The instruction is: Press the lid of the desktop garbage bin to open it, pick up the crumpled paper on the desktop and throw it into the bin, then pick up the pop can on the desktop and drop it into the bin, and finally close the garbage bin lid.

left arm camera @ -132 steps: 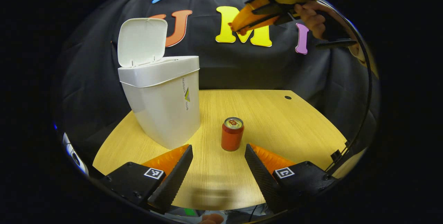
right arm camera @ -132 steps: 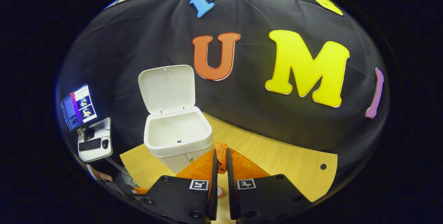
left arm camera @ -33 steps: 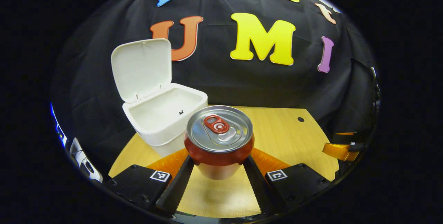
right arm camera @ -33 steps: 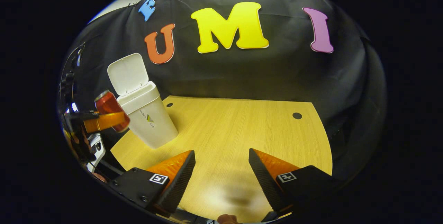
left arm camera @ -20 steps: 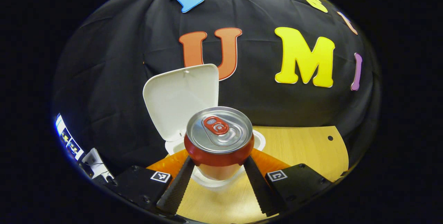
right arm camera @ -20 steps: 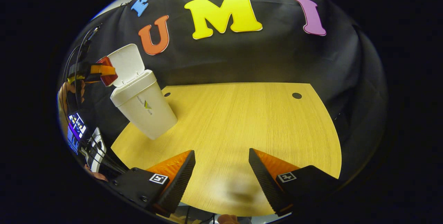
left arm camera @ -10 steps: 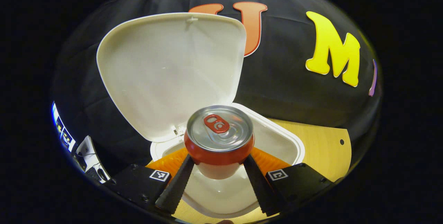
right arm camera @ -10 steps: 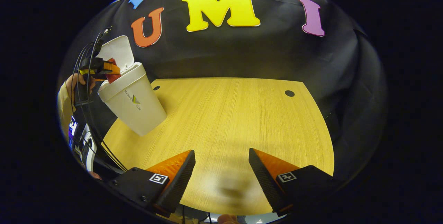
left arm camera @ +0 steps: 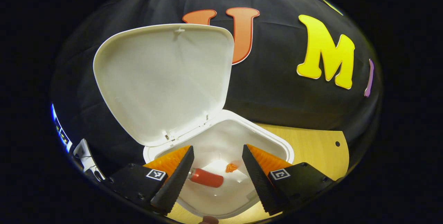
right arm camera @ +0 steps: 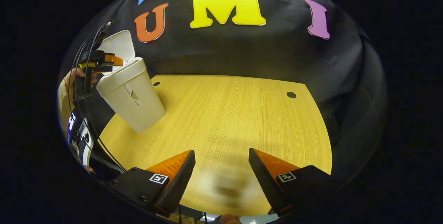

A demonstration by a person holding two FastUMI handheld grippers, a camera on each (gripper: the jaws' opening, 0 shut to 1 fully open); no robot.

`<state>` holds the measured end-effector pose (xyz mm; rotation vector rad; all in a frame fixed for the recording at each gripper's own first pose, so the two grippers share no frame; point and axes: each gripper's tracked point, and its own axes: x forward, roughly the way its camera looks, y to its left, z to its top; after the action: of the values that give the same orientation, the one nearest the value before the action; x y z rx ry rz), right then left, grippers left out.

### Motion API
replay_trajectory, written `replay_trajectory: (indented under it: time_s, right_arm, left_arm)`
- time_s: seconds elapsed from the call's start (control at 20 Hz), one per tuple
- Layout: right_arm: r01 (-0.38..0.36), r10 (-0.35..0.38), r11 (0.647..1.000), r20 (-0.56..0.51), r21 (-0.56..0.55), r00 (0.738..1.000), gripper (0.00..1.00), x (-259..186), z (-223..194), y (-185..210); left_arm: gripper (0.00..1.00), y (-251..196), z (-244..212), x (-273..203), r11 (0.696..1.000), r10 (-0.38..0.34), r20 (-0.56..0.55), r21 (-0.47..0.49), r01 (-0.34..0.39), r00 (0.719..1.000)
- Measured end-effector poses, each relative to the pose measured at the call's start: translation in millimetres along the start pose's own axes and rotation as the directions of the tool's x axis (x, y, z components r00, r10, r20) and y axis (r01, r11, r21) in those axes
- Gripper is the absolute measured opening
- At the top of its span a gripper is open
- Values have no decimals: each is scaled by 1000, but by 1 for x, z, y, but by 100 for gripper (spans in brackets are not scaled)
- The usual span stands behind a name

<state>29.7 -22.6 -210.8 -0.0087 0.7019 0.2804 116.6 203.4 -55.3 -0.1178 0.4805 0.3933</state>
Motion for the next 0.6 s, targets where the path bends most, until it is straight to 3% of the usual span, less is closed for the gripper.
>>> replay_trajectory:
  time_s: [0.45, 0.6]
  right_arm:
    - [-62, 62, 998, 27, 14, 998, 98, -14, -3, -15]
    - [-73, 72, 997, 29, 28, 997, 98, -17, -8, -23]
  left_arm:
    - [93, -1, 42, -50, 994, 86, 75, 62, -91, 993]
    - [93, -2, 68, -66, 992, 116, 103, 29, -120, 988]
